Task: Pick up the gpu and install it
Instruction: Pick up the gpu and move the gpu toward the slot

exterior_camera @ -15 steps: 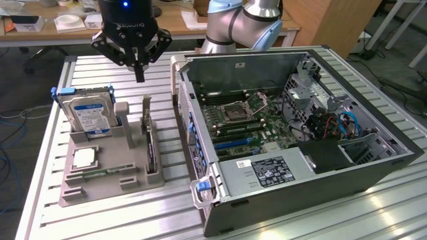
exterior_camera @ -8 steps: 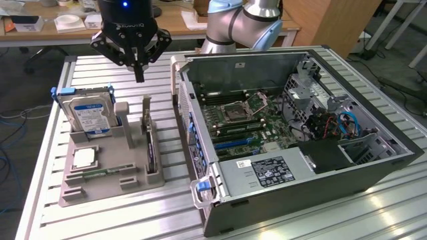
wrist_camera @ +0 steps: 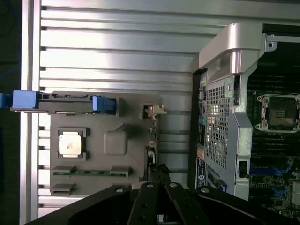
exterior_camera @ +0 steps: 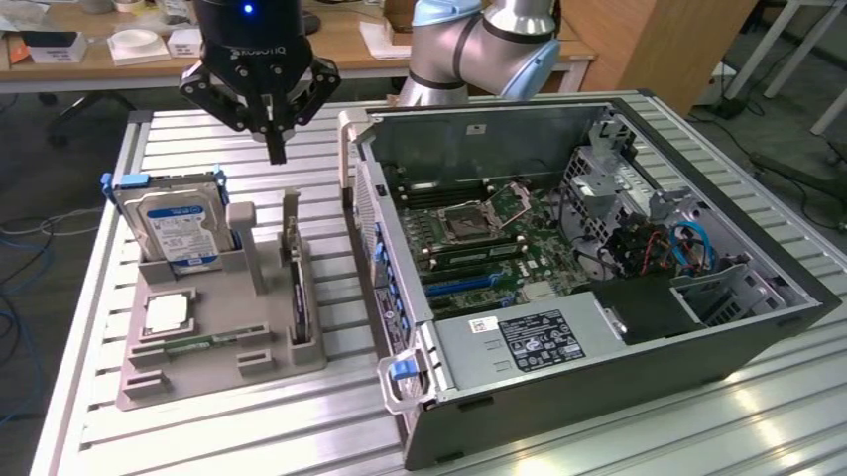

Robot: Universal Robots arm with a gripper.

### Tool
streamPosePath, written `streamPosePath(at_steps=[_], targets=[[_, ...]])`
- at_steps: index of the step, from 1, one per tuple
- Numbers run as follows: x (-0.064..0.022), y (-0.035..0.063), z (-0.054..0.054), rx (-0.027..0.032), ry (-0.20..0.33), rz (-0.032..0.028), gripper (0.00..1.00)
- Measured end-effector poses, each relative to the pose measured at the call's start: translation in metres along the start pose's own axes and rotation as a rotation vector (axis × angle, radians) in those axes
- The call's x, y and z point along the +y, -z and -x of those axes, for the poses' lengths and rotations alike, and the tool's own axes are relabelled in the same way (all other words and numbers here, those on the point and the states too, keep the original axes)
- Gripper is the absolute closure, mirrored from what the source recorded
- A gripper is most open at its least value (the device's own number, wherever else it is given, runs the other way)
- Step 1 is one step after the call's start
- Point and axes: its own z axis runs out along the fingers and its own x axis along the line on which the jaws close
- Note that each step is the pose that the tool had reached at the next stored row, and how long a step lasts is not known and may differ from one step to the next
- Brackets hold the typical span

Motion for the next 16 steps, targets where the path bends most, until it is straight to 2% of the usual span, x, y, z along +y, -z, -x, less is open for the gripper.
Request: streamPosePath(at_steps=[3,4,5,8,10,12,13,14,16], targets=[[-0.0005,0.0001,0.0,0.0,0.0,-0.0001,0.89],[-0.0007,0.0,0.0,0.0,0.0,0.0,0.83],[-0.0009,0.0001,0.0,0.0,0.0,0.0,0.83],[-0.0019,0.0001,0.0,-0.0001,0.0,0.0,0.65],[-0.0023,0.0001,0.0,-0.0001,0.0,0.0001,0.65],[-0.0026,0.0001,0.0,0.0,0.0,0.0,0.53],[-0.0027,0.0001,0.0,0.0,0.0,0.0,0.53],[-0.0027,0.0001,0.0,0.0,0.0,0.0,0.47],[-0.0027,0.0001,0.0,-0.0001,0.0,0.0,0.47]])
